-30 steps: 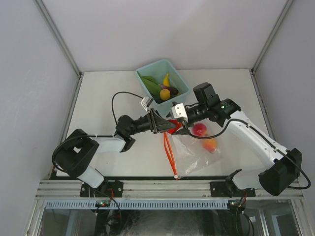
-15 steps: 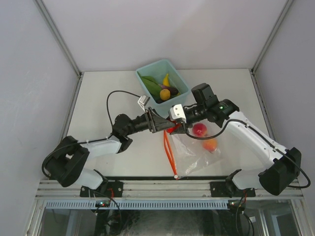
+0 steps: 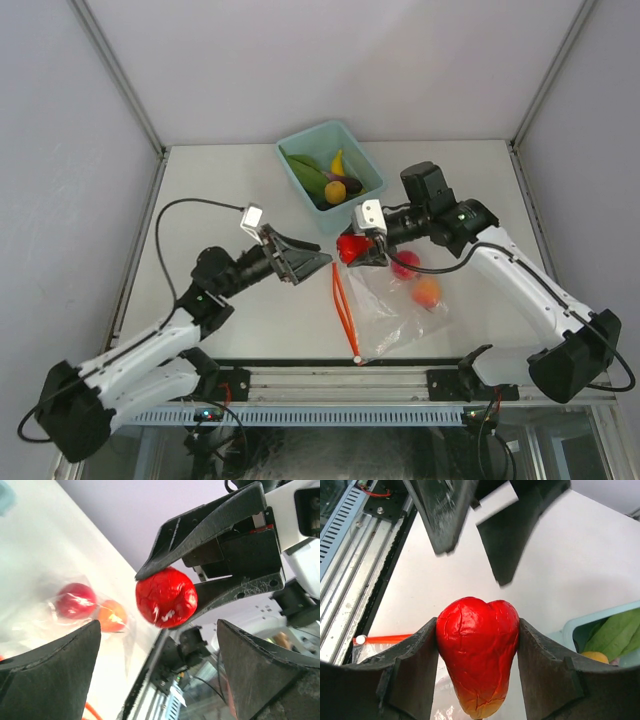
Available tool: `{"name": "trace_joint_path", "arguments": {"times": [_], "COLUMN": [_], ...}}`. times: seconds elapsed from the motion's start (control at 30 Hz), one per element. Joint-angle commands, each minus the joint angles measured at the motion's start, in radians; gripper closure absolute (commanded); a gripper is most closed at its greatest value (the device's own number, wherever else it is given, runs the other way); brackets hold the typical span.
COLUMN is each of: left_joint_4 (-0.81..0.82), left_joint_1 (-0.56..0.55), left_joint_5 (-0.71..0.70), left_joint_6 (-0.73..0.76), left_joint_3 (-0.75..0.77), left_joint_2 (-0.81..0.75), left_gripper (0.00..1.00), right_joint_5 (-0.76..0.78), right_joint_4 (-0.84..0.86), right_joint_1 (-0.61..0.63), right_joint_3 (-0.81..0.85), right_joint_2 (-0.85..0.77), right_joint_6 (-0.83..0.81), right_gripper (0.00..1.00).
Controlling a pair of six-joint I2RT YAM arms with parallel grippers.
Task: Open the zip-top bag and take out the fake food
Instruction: Place the fake fruit in the bin.
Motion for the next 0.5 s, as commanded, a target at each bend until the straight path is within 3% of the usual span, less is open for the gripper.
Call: {"name": "trace_joint_path", "arguments": {"times": [0.0,0.23,0.47], "left_joint_4": [-0.344,-0.58,-0.736], "left_joint_1": [0.005,0.023,0.047], "left_joint_5": [-0.213,-0.405,-0.5], "left_joint_6": [0.205,0.329,0.4], "left_joint_3": [-0.012,-0.024,0.028], "left_joint_2": [-0.203,-0.453,-0.485], "left_gripper": [0.0,0.0,0.0], "right_joint_5": [0.011,0.086,0.172], "right_joint_4": [0.1,0.309,0.376], "right_joint_1": [-0.032,-0.086,-0.123], "right_joint_3": [0.047,0.119,0.274], "right_joint_2": [-0.023,0.054,0.216], "right_joint_6": [0.144,0.433,0.577], "right_gripper": [0.99,1.0,1.0]}}
